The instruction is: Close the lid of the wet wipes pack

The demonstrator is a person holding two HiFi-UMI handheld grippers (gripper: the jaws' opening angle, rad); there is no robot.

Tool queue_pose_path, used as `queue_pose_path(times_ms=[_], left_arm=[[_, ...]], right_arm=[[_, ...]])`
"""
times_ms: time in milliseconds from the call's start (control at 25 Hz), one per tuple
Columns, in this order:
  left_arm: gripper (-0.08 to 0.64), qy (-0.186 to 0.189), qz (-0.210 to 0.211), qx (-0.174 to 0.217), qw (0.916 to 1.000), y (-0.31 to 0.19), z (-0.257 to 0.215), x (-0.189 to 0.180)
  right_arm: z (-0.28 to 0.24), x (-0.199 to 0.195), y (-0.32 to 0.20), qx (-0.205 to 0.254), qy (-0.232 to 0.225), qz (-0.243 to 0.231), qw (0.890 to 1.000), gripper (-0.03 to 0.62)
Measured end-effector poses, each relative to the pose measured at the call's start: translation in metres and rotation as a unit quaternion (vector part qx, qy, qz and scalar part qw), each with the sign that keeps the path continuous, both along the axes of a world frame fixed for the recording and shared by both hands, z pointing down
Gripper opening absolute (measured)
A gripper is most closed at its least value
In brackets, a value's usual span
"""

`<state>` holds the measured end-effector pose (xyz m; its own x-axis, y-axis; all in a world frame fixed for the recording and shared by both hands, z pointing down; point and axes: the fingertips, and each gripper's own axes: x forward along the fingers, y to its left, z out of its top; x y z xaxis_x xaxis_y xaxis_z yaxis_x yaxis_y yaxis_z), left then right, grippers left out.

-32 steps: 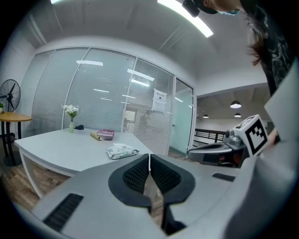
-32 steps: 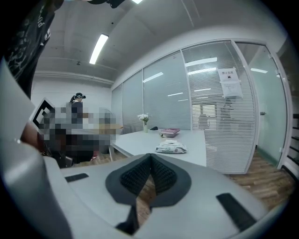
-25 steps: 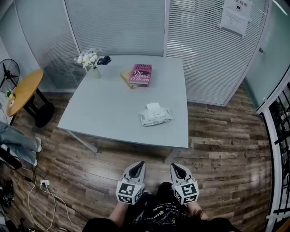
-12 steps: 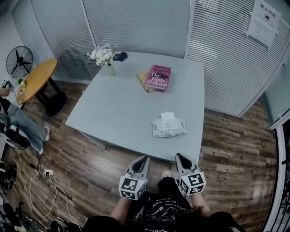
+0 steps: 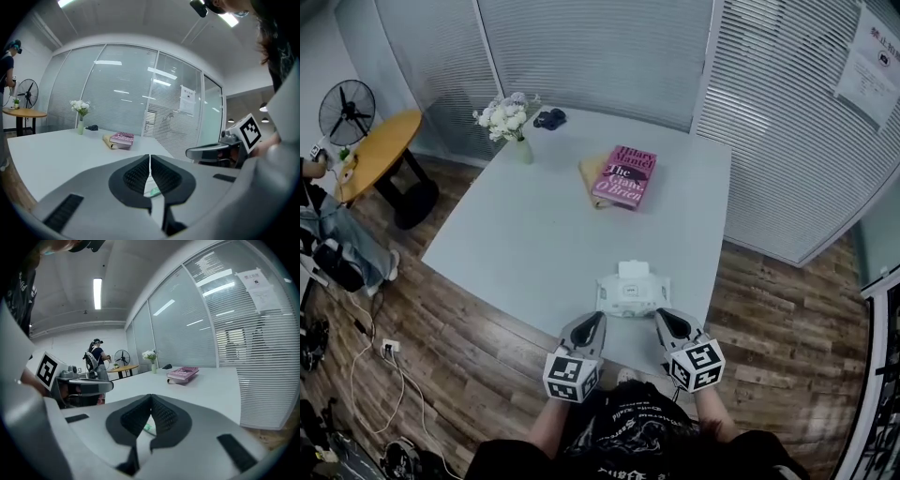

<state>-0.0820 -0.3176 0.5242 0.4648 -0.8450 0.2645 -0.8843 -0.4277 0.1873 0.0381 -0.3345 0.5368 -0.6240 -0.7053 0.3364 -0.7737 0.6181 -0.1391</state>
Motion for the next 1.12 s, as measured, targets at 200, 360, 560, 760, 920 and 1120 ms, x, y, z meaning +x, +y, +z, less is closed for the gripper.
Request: queue_pose_path(times_ms=[200,360,560,760,920,1120], left_arm=[[0.012,0.005,-0.019,-0.009,0.9998,-0.034,0.008,0.016],[0.012,0.001,-0.023,-0.021,0.9995,-0.052,0.014,0.018],[0.012,-0.011,-0.019,-0.058,0.9981,-0.067,0.038,0.012],[0.012,-0.024,0.000,-0.100,0.9947,-0.070,0.062,0.007],[0.013,-0.028,0.007,-0.123,0.9920,-0.075,0.080,0.005],[0.014,-0.017,0.024,-0.145,0.9890,-0.081,0.094,0.011]], right_arm=[[-0.002,0.007,-0.038,-0.006,0.028,-0.048,0.998,-0.002],[0.002,0.013,-0.067,-0.028,0.023,-0.031,0.999,-0.002],[0.014,0.017,-0.100,-0.068,0.011,-0.014,0.998,0.000],[0.031,0.007,-0.119,-0.111,0.023,-0.033,0.993,0.042],[0.049,0.001,-0.138,-0.156,0.013,-0.038,0.987,0.123],[0.077,-0.001,-0.154,-0.206,0.031,-0.044,0.977,0.198]])
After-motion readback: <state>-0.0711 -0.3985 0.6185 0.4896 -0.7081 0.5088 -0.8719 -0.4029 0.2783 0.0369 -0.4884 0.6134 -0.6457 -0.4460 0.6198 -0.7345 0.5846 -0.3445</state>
